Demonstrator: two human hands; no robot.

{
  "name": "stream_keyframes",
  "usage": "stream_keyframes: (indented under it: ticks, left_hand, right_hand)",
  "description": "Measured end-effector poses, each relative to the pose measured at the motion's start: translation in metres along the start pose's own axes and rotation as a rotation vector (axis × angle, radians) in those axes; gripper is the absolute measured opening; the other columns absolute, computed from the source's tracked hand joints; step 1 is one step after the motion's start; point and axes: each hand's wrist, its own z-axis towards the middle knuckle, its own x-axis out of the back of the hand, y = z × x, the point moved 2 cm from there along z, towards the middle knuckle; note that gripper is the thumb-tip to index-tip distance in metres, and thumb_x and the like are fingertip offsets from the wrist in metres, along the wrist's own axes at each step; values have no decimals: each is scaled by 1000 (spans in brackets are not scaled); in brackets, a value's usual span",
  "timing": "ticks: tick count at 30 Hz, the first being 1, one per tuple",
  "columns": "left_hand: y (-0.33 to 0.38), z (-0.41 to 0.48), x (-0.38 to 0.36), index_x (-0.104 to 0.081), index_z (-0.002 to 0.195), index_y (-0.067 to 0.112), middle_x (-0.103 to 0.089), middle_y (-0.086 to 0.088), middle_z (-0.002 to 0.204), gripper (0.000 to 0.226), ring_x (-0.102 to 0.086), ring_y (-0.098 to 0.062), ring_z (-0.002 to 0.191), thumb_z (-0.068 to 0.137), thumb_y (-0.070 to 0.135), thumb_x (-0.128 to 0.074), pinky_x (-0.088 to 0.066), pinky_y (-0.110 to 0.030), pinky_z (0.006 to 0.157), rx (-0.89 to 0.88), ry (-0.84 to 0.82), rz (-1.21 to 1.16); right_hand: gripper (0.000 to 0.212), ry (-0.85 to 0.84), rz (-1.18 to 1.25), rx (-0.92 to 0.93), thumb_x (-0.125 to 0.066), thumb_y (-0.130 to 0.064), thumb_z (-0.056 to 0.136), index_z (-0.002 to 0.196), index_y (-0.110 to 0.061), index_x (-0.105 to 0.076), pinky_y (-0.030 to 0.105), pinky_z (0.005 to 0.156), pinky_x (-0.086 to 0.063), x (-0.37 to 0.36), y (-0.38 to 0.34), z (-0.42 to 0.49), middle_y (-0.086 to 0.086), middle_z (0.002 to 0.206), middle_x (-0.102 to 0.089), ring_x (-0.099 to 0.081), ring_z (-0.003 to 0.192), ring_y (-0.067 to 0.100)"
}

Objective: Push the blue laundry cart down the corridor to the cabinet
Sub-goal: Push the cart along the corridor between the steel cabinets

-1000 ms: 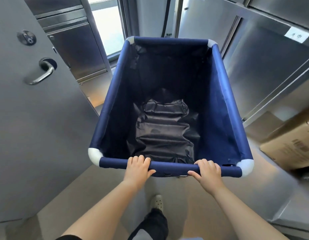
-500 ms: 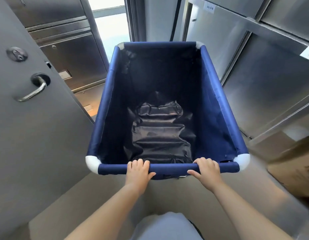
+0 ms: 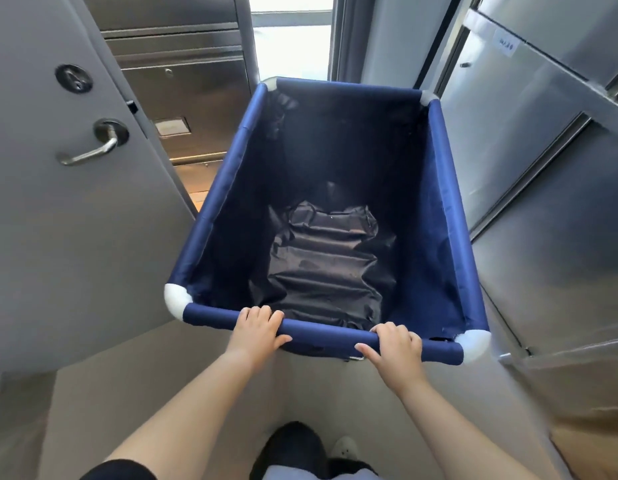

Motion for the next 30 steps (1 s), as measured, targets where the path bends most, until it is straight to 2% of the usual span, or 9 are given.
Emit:
stream_keyframes:
  ticks: [7,9,13,16,18,20,26,30]
  left_hand:
    - [1,15,3,-63,75,19,-54,1,61,46,-52,-19,53,57,59,-78,-48,-31,54,-27,54,-7]
    - [-1,17,3,-63,75,19,-54,1,61,46,-52,-20,53,58,59,-77,-48,-30,54,-44,66,-12]
    - [0,26,6,-62,77,19,-55,2,63,44,-53,-19,56,62,59,-74,-47,-30,56,-65,70,-9]
    - [1,36,8,-62,75,19,-56,3,62,44,-55,-19,57,62,59,-75,-47,-29,57,-60,64,-21]
    - [4,44,10,-61,74,19,-56,3,61,44,-55,-19,57,62,59,-74,-47,-30,57,-51,38,-41]
    - [8,51,12,-61,78,18,-58,2,65,43,-56,-20,62,68,59,-69,-47,-32,60,-36,-3,-67]
    - [29,71,26,-52,106,15,-59,-3,98,45,-54,-25,94,89,56,-43,-39,-35,84,-2,-66,-169]
    - [50,83,35,-49,106,16,-58,-2,103,45,-52,-23,96,91,57,-38,-37,-33,85,19,-91,-173]
  right_hand:
    - [48,92,-85,58,-37,-68,77,81,-25,-59,34,72,-38,-8,10,14,-9,77,-57,-53,74,18]
    - [46,101,-83,56,-40,-66,76,80,-24,-60,34,72,-40,-7,8,16,-8,76,-58,-54,73,18]
    - [50,115,-72,62,-33,-68,77,79,-25,-60,35,72,-40,-3,15,27,-8,75,-58,-55,73,19]
    - [41,84,-36,53,-50,-63,78,84,-23,-61,35,77,-38,1,18,37,-6,79,-60,-55,78,20]
    - [41,74,-11,52,-50,-62,78,86,-23,-61,34,79,-34,6,23,45,-6,82,-60,-54,82,20]
    - [45,70,-14,57,-44,-64,79,88,-23,-60,31,78,-29,13,28,52,-7,83,-59,-53,83,19]
    - [40,25,-2,73,-48,-59,82,93,-22,-59,32,85,-29,27,53,74,-5,89,-59,-51,90,18]
    - [53,-19,-12,104,-34,-70,77,92,-25,-57,28,80,-24,34,79,88,-8,89,-57,-49,88,16]
